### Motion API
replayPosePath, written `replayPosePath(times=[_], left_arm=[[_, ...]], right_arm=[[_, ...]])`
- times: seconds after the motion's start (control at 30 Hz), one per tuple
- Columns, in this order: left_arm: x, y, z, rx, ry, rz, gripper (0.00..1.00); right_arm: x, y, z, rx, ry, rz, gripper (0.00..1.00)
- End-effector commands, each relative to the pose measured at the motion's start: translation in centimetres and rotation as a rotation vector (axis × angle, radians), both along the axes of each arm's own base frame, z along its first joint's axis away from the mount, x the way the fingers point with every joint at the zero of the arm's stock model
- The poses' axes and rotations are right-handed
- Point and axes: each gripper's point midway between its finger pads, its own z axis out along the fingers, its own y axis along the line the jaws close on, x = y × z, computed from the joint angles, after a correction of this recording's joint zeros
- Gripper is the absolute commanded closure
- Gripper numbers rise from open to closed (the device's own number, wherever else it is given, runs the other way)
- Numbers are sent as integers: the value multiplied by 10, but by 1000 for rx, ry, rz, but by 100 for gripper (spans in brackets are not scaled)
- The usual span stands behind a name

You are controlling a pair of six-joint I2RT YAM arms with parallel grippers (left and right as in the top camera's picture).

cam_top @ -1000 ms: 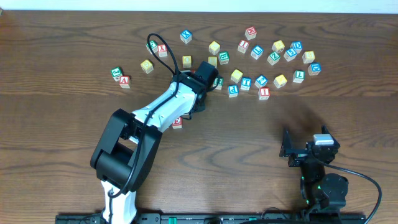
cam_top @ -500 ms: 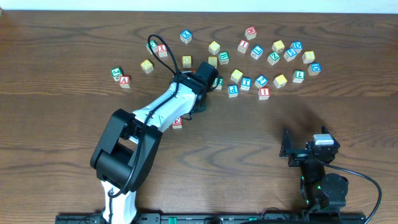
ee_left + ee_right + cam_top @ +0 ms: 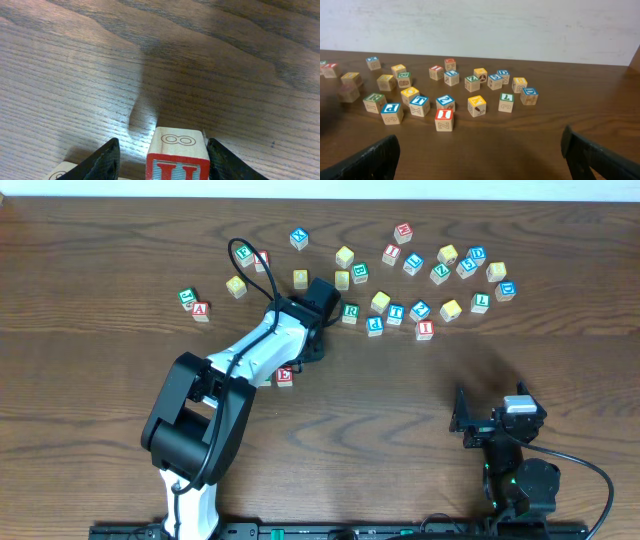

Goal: Spell out NEURIPS

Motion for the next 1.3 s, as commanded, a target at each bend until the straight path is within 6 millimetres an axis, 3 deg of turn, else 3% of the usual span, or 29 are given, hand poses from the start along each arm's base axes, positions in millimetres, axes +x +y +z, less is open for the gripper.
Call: replayPosePath(times=[0.0,0.2,0.47,1.0,1.27], left_arm=[[-5,3,-8,6,26,-5,46],[-3,-2,-8,-13,27,-35,47],[-3,-2,-8,-13,27,-35,69],[-3,-2,-7,-15,24,-35,69],[7,-8,16,-52,-47,-37,69]], right_arm=[[0,-1,-1,17,3,-6,1],[0,-1,-1,17,3,-6,1],[0,-1,-1,17,3,-5,1],[0,-1,-1,17,3,-5,1],[0,-1,-1,17,3,-6,1]])
